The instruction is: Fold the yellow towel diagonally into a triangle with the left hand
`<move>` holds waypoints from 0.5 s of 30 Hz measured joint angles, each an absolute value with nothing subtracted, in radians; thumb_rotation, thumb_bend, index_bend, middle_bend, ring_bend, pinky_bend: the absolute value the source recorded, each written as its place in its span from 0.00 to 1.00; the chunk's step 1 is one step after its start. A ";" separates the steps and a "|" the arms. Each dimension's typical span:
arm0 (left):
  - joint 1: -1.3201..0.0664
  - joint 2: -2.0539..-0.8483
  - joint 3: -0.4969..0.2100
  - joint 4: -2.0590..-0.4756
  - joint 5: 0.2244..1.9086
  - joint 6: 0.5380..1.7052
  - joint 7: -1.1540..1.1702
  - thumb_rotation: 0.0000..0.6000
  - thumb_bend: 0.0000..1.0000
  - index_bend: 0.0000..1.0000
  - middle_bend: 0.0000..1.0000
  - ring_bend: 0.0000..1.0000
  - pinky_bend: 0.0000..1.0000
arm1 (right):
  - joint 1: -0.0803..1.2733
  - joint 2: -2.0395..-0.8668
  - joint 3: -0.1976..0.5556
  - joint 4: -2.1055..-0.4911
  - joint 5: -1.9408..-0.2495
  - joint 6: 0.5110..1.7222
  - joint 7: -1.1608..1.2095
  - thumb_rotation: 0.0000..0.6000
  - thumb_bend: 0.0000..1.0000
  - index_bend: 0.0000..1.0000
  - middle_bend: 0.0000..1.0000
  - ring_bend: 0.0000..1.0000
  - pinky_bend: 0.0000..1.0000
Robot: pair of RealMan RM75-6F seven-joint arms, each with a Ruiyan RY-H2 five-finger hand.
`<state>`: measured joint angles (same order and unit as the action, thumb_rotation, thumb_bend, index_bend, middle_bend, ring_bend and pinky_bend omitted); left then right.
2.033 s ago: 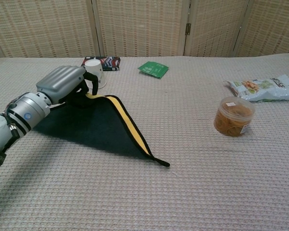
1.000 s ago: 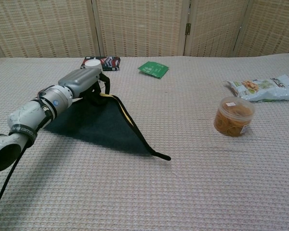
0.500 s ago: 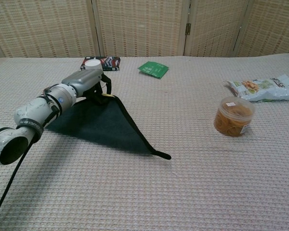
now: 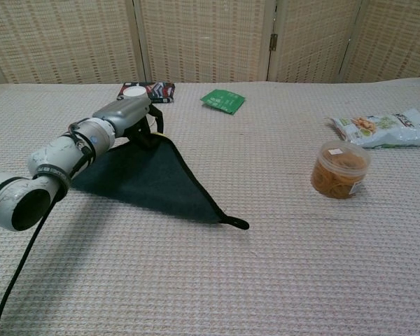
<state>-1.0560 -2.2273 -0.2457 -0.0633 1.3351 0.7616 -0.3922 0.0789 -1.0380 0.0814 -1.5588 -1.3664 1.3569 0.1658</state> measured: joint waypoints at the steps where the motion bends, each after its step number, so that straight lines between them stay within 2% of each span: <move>1: -1.056 -2.227 -0.246 -0.063 1.334 0.762 -0.392 1.00 0.48 0.53 1.00 1.00 1.00 | 0.079 -1.038 0.081 -1.559 -1.367 1.357 0.166 1.00 0.51 0.00 0.00 0.00 0.00; 4: -1.060 -2.228 -0.250 -0.063 1.328 0.754 -0.393 1.00 0.48 0.50 1.00 1.00 1.00 | 0.077 -1.038 0.081 -1.562 -1.372 1.361 0.165 1.00 0.51 0.00 0.00 0.00 0.00; 11: -1.060 -2.227 -0.243 -0.064 1.330 0.756 -0.390 1.00 0.32 0.19 1.00 1.00 1.00 | 0.079 -1.039 0.078 -1.565 -1.381 1.360 0.162 1.00 0.51 0.00 0.00 0.00 0.00; 15: -1.062 -2.226 -0.247 -0.065 1.325 0.784 -0.386 1.00 0.32 0.15 1.00 1.00 1.00 | 0.078 -1.038 0.074 -1.572 -1.396 1.365 0.161 1.00 0.51 0.00 0.00 0.00 0.00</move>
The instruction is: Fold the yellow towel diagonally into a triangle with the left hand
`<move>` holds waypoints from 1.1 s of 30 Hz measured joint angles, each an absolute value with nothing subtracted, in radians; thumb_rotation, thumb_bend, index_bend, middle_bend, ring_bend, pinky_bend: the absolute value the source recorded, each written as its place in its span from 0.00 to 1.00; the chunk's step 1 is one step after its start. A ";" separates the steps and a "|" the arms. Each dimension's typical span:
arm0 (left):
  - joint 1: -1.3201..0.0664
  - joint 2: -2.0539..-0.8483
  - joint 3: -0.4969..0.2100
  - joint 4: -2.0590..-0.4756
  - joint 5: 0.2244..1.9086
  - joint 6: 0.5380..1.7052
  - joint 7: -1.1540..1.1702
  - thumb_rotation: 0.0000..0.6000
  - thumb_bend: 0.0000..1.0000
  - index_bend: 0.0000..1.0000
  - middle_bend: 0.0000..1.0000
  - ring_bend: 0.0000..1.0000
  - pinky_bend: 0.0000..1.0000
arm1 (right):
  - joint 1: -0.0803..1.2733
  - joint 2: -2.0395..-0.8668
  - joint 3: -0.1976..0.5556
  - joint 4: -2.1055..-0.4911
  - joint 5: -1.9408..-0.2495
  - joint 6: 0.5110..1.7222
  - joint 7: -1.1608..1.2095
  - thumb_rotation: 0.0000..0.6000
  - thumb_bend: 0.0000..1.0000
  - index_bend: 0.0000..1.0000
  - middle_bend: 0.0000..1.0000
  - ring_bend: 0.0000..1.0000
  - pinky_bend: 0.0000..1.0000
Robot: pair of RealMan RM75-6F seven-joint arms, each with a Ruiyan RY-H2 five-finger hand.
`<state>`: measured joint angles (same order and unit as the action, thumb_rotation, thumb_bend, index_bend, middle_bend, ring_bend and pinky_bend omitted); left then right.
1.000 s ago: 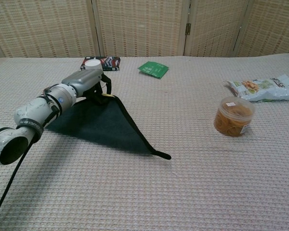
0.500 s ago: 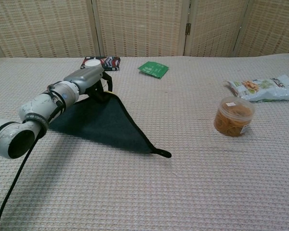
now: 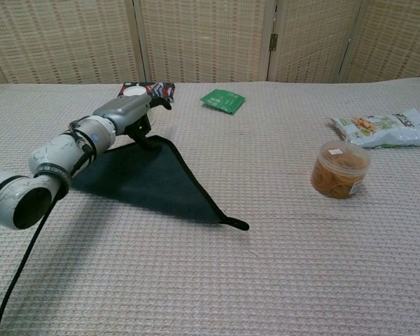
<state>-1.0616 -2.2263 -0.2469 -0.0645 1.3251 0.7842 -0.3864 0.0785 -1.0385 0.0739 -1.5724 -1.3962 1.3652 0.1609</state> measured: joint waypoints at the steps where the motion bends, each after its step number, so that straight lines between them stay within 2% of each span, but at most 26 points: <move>1: -1.062 -2.226 -0.247 -0.065 1.325 0.794 -0.386 1.00 0.32 0.14 1.00 1.00 1.00 | 0.078 -1.038 0.073 -1.574 -1.400 1.366 0.161 1.00 0.51 0.00 0.00 0.00 0.00; 7: -1.051 -2.213 -0.239 -0.078 1.333 0.906 -0.384 1.00 0.28 0.12 0.99 1.00 1.00 | 0.078 -1.037 0.063 -1.582 -1.431 1.374 0.161 1.00 0.51 0.00 0.00 0.00 0.00; 9: -1.036 -2.205 -0.233 -0.088 1.339 0.967 -0.383 1.00 0.28 0.12 0.93 0.94 1.00 | 0.078 -1.037 0.058 -1.586 -1.448 1.380 0.160 1.00 0.51 0.00 0.00 0.00 0.00; 11: -1.011 -2.192 -0.224 -0.108 1.348 1.040 -0.386 1.00 0.27 0.12 0.84 0.85 0.97 | 0.078 -1.037 0.051 -1.590 -1.468 1.385 0.159 1.00 0.51 0.00 0.00 0.00 0.00; 13: -0.980 -2.177 -0.214 -0.135 1.359 1.115 -0.388 1.00 0.27 0.13 0.77 0.76 0.88 | 0.079 -1.037 0.045 -1.595 -1.487 1.389 0.156 1.00 0.51 0.00 0.00 0.00 0.00; 18: -0.846 -2.081 -0.162 -0.308 1.407 1.367 -0.361 1.00 0.27 0.15 0.59 0.53 0.55 | 0.080 -1.041 0.023 -1.611 -1.546 1.406 0.143 1.00 0.51 0.00 0.00 0.00 0.00; 20: -0.787 -2.013 -0.134 -0.437 1.426 1.442 -0.316 1.00 0.25 0.14 0.48 0.42 0.43 | 0.079 -1.042 0.014 -1.618 -1.570 1.415 0.135 1.00 0.51 0.00 0.00 0.00 0.00; 23: -0.708 -1.892 -0.092 -0.682 1.442 1.497 -0.214 1.00 0.25 0.14 0.42 0.34 0.37 | 0.078 -1.047 0.003 -1.626 -1.596 1.427 0.118 1.00 0.51 0.00 0.00 0.00 0.00; 29: -0.555 -1.599 0.012 -1.284 1.450 1.555 0.068 1.00 0.24 0.15 0.36 0.29 0.31 | 0.080 -1.062 -0.014 -1.637 -1.627 1.431 0.084 1.00 0.51 0.00 0.00 0.00 0.00; 33: -0.431 -1.412 0.097 -1.607 1.448 1.593 0.302 1.00 0.24 0.15 0.35 0.28 0.29 | 0.082 -1.070 -0.018 -1.638 -1.634 1.432 0.065 1.00 0.51 0.00 0.00 0.00 0.00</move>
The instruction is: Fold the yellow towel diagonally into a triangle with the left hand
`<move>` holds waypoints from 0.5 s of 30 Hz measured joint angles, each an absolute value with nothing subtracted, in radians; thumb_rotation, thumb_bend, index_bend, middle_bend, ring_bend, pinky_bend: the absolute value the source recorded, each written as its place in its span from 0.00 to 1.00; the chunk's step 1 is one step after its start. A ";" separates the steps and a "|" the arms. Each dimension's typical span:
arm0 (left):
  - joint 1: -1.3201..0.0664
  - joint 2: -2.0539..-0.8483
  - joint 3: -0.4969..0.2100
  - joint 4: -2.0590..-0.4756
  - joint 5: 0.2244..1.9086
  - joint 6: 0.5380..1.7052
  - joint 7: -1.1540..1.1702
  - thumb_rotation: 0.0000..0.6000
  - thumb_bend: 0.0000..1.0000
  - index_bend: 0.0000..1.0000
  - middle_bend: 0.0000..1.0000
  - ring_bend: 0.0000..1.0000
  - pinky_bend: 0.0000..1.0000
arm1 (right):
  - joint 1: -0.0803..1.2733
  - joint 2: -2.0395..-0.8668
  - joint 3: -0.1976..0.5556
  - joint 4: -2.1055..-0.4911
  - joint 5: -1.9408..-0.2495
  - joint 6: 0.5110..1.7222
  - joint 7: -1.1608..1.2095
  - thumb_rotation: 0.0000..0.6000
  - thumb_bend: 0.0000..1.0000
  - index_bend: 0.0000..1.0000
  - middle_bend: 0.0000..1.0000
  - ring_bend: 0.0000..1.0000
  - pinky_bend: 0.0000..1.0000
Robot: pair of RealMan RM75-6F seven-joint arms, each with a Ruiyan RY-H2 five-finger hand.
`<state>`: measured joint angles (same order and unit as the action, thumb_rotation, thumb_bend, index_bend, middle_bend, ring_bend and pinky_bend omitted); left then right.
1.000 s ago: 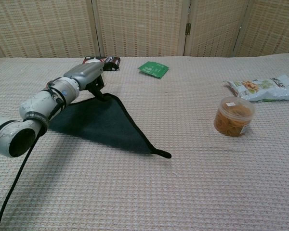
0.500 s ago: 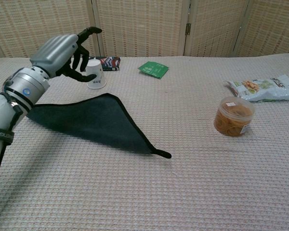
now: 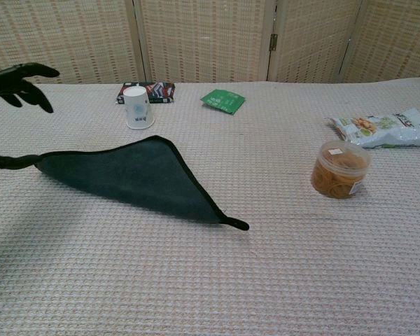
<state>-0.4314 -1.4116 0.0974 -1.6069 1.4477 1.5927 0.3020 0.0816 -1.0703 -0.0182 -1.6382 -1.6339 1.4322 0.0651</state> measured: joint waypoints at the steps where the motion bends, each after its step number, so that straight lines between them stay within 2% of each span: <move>1: -0.397 -1.378 0.118 -1.659 1.448 1.605 0.356 1.00 0.24 0.15 0.34 0.28 0.28 | 0.082 -1.071 -0.018 -1.638 -1.633 1.432 0.063 1.00 0.51 0.00 0.00 0.00 0.00; 3: -0.312 -1.318 0.161 -1.745 1.449 1.637 0.464 1.00 0.24 0.15 0.33 0.26 0.25 | 0.083 -1.073 -0.018 -1.636 -1.631 1.431 0.057 1.00 0.51 0.00 0.00 0.00 0.00; 6: -0.209 -1.285 0.196 -1.783 1.448 1.684 0.538 1.00 0.24 0.15 0.32 0.25 0.24 | 0.085 -1.076 -0.018 -1.634 -1.628 1.429 0.047 1.00 0.51 0.00 0.00 0.00 0.00; 15: -0.085 -1.289 0.193 -1.652 1.513 1.784 0.485 1.00 0.24 0.14 0.25 0.19 0.21 | 0.082 -1.091 -0.016 -1.640 -1.624 1.439 0.004 1.00 0.51 0.00 0.00 0.00 0.00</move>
